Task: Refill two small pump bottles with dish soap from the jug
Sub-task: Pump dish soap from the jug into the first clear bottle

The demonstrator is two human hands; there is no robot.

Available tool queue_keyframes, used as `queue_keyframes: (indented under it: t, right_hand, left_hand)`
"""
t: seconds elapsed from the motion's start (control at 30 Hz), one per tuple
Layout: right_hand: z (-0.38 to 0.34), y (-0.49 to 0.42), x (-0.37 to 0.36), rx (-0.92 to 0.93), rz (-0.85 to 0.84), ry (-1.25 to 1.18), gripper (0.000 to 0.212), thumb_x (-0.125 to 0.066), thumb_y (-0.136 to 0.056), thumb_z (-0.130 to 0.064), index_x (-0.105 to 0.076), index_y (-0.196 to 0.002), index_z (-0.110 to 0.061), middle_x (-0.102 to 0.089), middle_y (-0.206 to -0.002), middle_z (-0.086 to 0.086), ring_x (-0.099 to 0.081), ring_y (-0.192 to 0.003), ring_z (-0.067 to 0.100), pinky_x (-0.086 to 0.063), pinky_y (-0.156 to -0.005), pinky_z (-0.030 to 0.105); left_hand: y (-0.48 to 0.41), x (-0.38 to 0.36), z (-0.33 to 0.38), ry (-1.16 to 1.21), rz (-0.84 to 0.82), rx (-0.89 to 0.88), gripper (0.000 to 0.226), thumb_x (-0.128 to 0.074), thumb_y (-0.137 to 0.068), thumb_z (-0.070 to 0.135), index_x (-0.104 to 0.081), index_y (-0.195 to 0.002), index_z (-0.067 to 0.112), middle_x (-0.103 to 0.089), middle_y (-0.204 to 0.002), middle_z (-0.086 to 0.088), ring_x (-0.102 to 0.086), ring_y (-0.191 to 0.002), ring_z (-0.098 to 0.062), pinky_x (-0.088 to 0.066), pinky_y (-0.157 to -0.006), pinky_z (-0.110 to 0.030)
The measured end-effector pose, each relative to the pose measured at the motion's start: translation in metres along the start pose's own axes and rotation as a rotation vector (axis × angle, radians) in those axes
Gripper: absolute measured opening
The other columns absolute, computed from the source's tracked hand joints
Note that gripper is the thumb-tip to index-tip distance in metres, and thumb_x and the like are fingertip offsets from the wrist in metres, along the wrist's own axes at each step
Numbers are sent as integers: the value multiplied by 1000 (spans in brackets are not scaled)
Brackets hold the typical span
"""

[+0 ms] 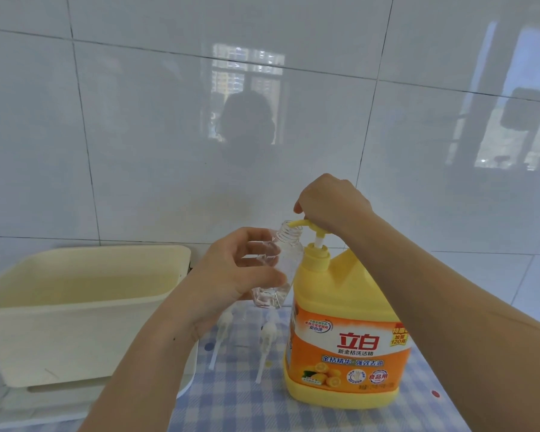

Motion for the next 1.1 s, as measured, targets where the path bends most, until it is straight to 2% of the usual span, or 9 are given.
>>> queue_keyframes:
  t: [0.1, 0.23, 0.43, 0.5, 0.63, 0.73, 0.8, 0.9, 1.1]
  right_hand:
    - [2, -2, -5, 16, -42, 65, 41, -36, -85, -8, -69, -105, -19, -58, -98, 0, -42, -62, 12, -33, -51, 27]
    - [2, -1, -6, 28, -34, 90, 39, -36, -86, -9, -69, -105, -19, -59, -100, 0, -45, -64, 13, -35, -55, 29]
    - [3, 7, -11, 0, -31, 29, 38, -38, -85, -8, -68, -105, -18, -63, -105, 2, -55, -84, 24, -43, -68, 33]
    - [2, 10, -8, -13, -24, 15, 35, -40, -85, -7, -68, -103, -17, -63, -102, 3, -55, -83, 25, -42, -68, 33]
    - [2, 21, -7, -50, -21, 12, 20, -44, -84, -6, -62, -88, -13, -52, -77, 2, -44, -61, 19, -38, -63, 32]
    - [1, 27, -8, -46, -29, 4, 21, -44, -84, -5, -62, -89, -12, -49, -75, 1, -42, -59, 17, -37, -63, 31]
    - [-1, 30, -7, -45, -34, 5, 20, -41, -84, -4, -60, -84, -12, -47, -74, 2, -41, -59, 17, -37, -65, 32]
    - [-1, 31, -6, -54, -40, 12, 18, -39, -84, -3, -45, -69, -13, -44, -72, 2, -39, -58, 17, -36, -64, 32]
    - [-1, 29, -7, -66, -52, 26, 18, -39, -86, -3, -44, -72, -13, -44, -74, 3, -40, -60, 17, -37, -66, 33]
  left_hand:
    - [0, -1, 0, -4, -4, -4, 48, -79, -71, 6, -63, -107, 33, -70, -106, 11, -69, -91, 0, -58, -67, -23]
    - [1, -1, 1, -28, -7, -4, 47, -78, -72, 6, -62, -107, 33, -70, -107, 10, -69, -90, 0, -58, -65, -21]
    - [1, -1, -1, -91, -7, 4, 47, -78, -72, 5, -63, -109, 29, -68, -109, 8, -67, -98, -9, -59, -69, -25]
    - [1, 0, -1, -99, -9, 10, 48, -78, -72, 5, -63, -110, 29, -68, -108, 8, -67, -100, -10, -59, -72, -29]
    - [1, 1, -3, -136, -14, 25, 58, -84, -58, 17, -64, -111, 29, -68, -108, 8, -68, -99, -11, -59, -78, -35]
    - [1, 3, -5, -145, -20, 39, 60, -78, -50, 22, -64, -108, 30, -68, -105, 9, -67, -98, -13, -58, -70, -31]
    - [2, 3, -8, -169, -53, 53, 62, -80, -50, 18, -64, -108, 32, -68, -105, 10, -67, -99, -11, -57, -68, -28]
    - [3, -1, -11, -250, -122, 85, 67, -85, -52, 10, -61, -111, 35, -69, -109, 12, -65, -104, -5, -58, -81, -30]
    - [4, -5, -17, -282, -159, 131, 67, -82, -65, -4, -59, -116, 32, -68, -113, 11, -64, -106, -7, -57, -86, -29]
Point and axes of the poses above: each hand's wrist, its own y-axis away from the middle knuckle, its own x-axis out of the back of the hand, z = x × y, the point moved 7 cm from there along -y, towards the middle knuckle
